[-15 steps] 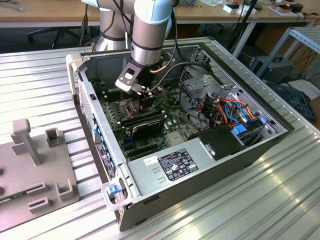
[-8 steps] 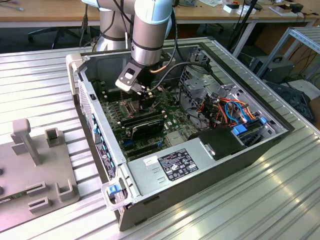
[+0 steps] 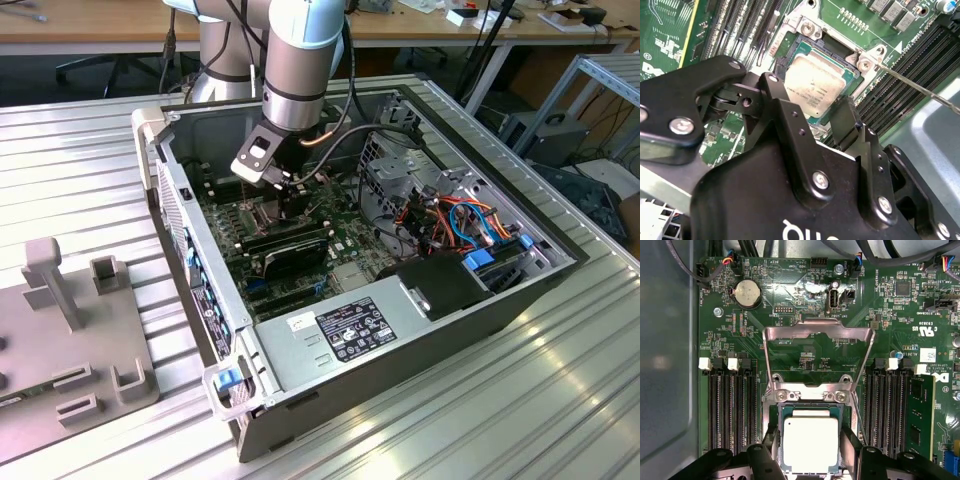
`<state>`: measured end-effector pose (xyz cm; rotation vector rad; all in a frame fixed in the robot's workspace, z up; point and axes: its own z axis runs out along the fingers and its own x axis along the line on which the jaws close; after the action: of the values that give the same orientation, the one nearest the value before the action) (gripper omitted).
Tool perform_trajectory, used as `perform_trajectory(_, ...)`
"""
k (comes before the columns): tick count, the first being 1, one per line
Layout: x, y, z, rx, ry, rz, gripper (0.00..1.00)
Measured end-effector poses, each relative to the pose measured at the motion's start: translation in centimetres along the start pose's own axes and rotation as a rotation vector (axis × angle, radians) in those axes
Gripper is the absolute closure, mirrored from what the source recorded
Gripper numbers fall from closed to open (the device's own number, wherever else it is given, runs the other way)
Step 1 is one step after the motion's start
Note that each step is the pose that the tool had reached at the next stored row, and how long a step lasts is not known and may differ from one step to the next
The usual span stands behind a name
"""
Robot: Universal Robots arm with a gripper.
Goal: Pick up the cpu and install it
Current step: 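Place the cpu into insertion slot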
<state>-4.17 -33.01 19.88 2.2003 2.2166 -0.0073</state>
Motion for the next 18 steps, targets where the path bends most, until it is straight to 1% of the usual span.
perform_trajectory(2, -0.01, 0.0, -0.14, 0.0, 0.0, 0.0, 0.38)
perform_trajectory(8, -0.01, 0.01, -0.83, -0.0001, -0.0011, 0.0, 0.38)
perform_trajectory(11, -0.02, 0.01, -1.27, -0.0001, -0.002, 0.0, 0.38)
perform_trajectory(12, -0.02, 0.01, -1.55, 0.0, -0.0021, 0.0, 0.38)
perform_trajectory(15, -0.03, 0.02, -2.1, 0.0, -0.0036, 0.0, 0.38)
perform_trajectory(18, -0.03, 0.02, -2.26, -0.0001, -0.0036, 0.0, 0.38)
